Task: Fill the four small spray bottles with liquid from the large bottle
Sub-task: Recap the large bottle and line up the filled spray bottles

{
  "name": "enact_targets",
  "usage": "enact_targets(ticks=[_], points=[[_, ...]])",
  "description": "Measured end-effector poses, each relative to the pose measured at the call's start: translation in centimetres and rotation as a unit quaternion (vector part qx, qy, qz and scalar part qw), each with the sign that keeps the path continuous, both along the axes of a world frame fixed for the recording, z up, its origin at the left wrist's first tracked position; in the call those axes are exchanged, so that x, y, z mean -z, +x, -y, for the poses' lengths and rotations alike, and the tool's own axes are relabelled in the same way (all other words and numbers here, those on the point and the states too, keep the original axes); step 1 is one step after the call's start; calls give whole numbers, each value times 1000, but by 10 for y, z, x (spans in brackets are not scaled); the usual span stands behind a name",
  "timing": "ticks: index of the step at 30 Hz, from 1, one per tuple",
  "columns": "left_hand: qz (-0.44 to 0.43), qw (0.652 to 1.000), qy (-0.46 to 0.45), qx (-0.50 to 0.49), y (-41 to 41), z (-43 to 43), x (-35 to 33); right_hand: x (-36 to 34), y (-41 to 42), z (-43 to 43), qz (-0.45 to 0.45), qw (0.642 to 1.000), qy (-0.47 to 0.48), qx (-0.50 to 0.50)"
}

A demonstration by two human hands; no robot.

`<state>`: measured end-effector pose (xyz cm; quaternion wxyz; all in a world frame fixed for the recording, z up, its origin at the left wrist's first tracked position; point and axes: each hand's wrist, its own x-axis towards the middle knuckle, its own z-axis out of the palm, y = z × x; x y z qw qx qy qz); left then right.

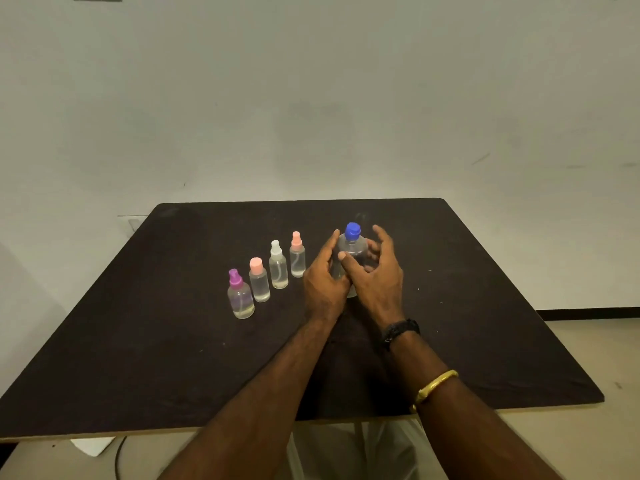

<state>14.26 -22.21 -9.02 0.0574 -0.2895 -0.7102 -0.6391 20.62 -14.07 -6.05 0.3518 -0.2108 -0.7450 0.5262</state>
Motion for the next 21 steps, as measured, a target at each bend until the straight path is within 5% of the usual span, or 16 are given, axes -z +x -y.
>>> enact_targets(ticks=[8,21], points=[[87,996,3,11,12,12,33,25,14,7,49,998,-28,8],[112,992,-13,55,18,-16,20,21,22,-15,29,997,-35,65]])
